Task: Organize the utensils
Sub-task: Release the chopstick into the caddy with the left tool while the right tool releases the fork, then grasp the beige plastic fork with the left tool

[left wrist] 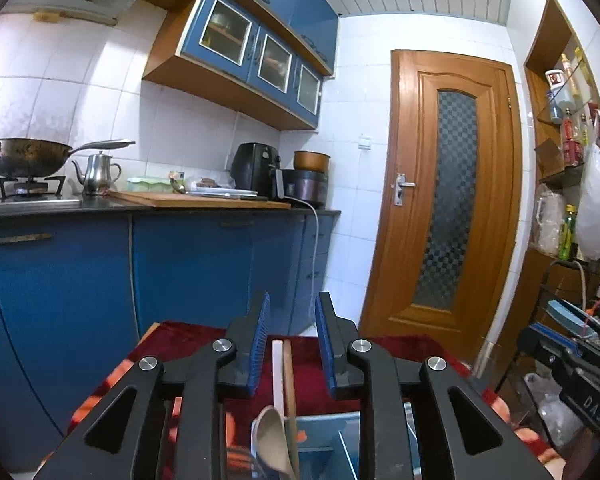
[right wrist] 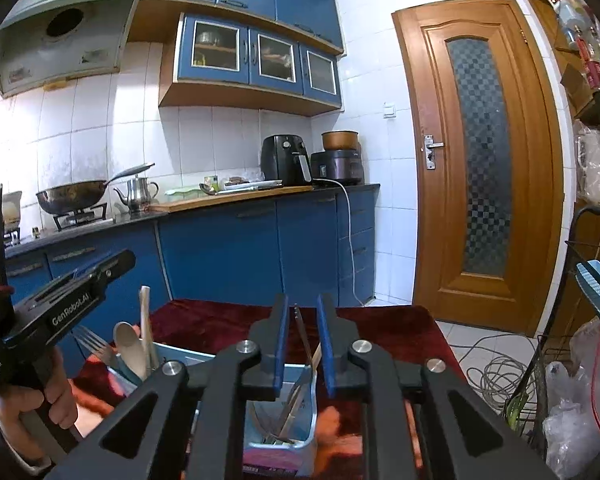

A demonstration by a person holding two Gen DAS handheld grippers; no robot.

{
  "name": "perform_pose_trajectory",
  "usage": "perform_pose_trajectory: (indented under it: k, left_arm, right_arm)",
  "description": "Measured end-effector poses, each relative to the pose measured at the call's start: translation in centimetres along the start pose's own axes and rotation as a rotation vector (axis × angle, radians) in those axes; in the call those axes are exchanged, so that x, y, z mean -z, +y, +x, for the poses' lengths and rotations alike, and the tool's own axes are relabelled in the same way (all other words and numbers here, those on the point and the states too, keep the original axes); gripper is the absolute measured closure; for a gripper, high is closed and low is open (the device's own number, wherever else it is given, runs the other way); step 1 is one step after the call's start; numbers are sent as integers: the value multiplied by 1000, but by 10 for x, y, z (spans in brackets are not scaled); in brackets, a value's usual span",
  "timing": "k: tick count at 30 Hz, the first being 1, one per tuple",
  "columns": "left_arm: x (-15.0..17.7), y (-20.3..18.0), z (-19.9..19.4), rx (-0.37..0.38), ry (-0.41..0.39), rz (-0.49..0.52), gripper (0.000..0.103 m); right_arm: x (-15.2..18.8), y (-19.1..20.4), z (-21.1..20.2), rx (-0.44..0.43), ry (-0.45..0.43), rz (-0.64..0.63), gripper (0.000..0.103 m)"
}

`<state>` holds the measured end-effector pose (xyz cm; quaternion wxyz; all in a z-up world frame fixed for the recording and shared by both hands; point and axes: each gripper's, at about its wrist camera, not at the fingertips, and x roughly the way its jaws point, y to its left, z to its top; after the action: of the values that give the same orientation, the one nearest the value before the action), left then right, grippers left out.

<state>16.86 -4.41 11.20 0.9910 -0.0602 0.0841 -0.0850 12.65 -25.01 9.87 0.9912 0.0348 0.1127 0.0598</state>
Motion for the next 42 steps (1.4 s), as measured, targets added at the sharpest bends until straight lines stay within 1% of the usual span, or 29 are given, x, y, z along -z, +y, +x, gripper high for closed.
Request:
perform_pose_trajectory:
  k: [5,12,17,25,27,28,29,30,33,35,42]
  left_arm:
    - [-4,0,-20,41,46,3,78]
    - [-7,-4,-55,65,104,14,78]
    - [-6,-7,-78,74,138,27,78]
    - [9,-13,-104,90,225,45,78]
    - [14,-13,-107,88,252,40,76]
    - [17,-12,-108,93,273,32,71]
    - [20,-11,-108,101,294,22,69]
    - [23,-11,-107,112,318,14,69]
    - [33,-11,-105,108,375,15,69]
    - [39,-11,-105,96,400,18,69]
    - [65,-18,-104,91,498,18,69]
  right_arm:
    - [-4,3,-24,-2,-7,-9,83]
    - [-4,10,-57,-12,7,-9,80]
    - [1,13,-79,-24,37,11,78]
    - [17,13,-104,-45,109,44,74]
    - [21,12,-107,-45,131,48,74]
    - [24,11,-109,-46,143,52,71]
    - [26,12,-110,-47,150,53,70]
    - [29,11,-112,-50,161,55,67]
    - [42,9,-116,-50,193,65,66]
    - [48,5,-117,-49,214,77,66]
    - [71,-10,-124,-37,265,117,64]
